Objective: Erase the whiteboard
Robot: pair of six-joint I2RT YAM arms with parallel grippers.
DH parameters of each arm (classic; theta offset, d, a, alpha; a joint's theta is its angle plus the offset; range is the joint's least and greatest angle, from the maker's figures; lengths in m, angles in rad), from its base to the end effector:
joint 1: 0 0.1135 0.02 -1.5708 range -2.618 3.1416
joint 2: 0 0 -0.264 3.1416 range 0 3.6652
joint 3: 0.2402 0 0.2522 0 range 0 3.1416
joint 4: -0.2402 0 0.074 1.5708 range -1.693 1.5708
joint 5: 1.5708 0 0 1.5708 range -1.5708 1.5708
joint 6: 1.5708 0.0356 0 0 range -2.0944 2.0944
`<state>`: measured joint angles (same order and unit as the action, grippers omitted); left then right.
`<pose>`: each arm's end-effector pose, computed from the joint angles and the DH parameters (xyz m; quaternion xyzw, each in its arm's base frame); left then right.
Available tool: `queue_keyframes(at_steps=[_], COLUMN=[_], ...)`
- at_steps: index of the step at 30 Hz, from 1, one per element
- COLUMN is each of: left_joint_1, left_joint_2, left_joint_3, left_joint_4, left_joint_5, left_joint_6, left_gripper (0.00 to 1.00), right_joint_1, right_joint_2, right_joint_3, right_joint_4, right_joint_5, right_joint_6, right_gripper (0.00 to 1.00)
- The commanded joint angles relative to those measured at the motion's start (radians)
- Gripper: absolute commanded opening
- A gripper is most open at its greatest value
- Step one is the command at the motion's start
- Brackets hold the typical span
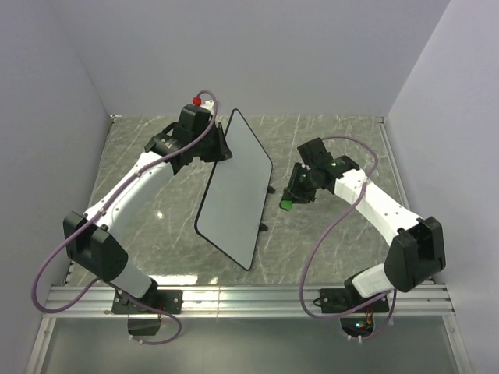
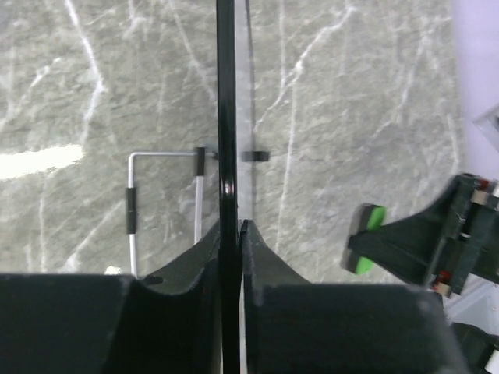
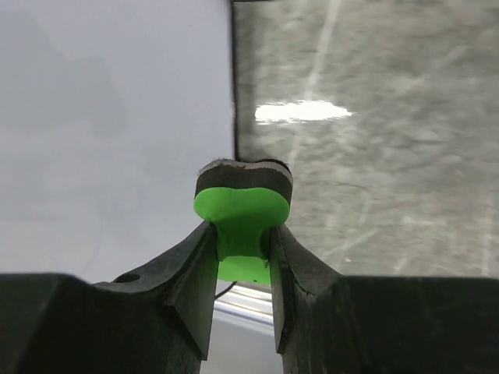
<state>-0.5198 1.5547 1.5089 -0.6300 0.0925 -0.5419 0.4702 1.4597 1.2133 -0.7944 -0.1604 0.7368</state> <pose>0.3009 -0.1760 0.3577 0.0101 0.9007 -0.2548 0.3517 0.2632 0.1401 0.2801 0.1071 0.9562 0.2118 0.1711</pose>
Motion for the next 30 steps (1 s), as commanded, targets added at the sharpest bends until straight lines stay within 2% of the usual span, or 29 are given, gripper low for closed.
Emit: queue_keyframes(at_steps=[1,3,7,11,12,14,17,18,21,23,24,27,30], left_joint_1=[-0.066,-0.065,-0.063,-0.059,-0.057,-0.057,-0.054,-0.051,-0.048,-0.046,-0.045,-0.043,-0.043], left_joint_2=[0.116,0.119,0.123,0.122,0.122,0.117,0.107,0.104,0.091,0.084,0.082,0.081,0.084], left_joint_3=[-0.072,-0.067,-0.065,-0.059,-0.055,-0.047,-0.038,-0.038,-0.035,-0.027,-0.023,0.007,0.045], left_joint_4=[-0.241,-0.24,-0.235,-0.237,-0.235,-0.243,-0.252,-0.254,-0.261,-0.267,-0.275,-0.296,-0.315], left_joint_5=[-0.028,-0.028,-0.031,-0.034,-0.034,-0.045,-0.062,-0.063,-0.069,-0.071,-0.076,-0.088,-0.089], left_joint_6=[0.025,0.019,0.0,-0.013,-0.016,-0.021,-0.02,-0.02,-0.016,-0.016,-0.016,-0.012,-0.012], left_gripper=[0.2,0.28,0.34,0.4,0.45,0.51,0.59,0.61,0.62,0.62,0.62,0.62,0.62], right_joint_1=[-0.011,-0.012,-0.015,-0.018,-0.016,-0.016,-0.018,-0.016,-0.016,-0.016,-0.018,-0.016,-0.016], right_joint_2=[-0.062,-0.079,-0.081,-0.044,-0.039,-0.026,-0.024,-0.024,-0.033,-0.047,-0.053,-0.076,-0.105], right_joint_3=[-0.073,-0.122,-0.257,-0.32,-0.331,-0.339,-0.347,-0.347,-0.347,-0.347,-0.344,-0.328,-0.301], right_joint_4=[-0.022,0.003,0.063,0.113,0.125,0.133,0.141,0.141,0.127,0.115,0.109,0.084,0.055], right_joint_5=[0.088,0.113,0.142,0.151,0.154,0.159,0.179,0.182,0.197,0.203,0.211,0.222,0.225], right_joint_6=[-0.013,-0.01,0.01,0.035,0.044,0.047,0.049,0.049,0.047,0.052,0.053,0.055,0.055], right_gripper=[0.0,0.0,0.0,0.0,0.01,0.11,0.32,0.43,0.6,0.68,0.77,0.87,0.88])
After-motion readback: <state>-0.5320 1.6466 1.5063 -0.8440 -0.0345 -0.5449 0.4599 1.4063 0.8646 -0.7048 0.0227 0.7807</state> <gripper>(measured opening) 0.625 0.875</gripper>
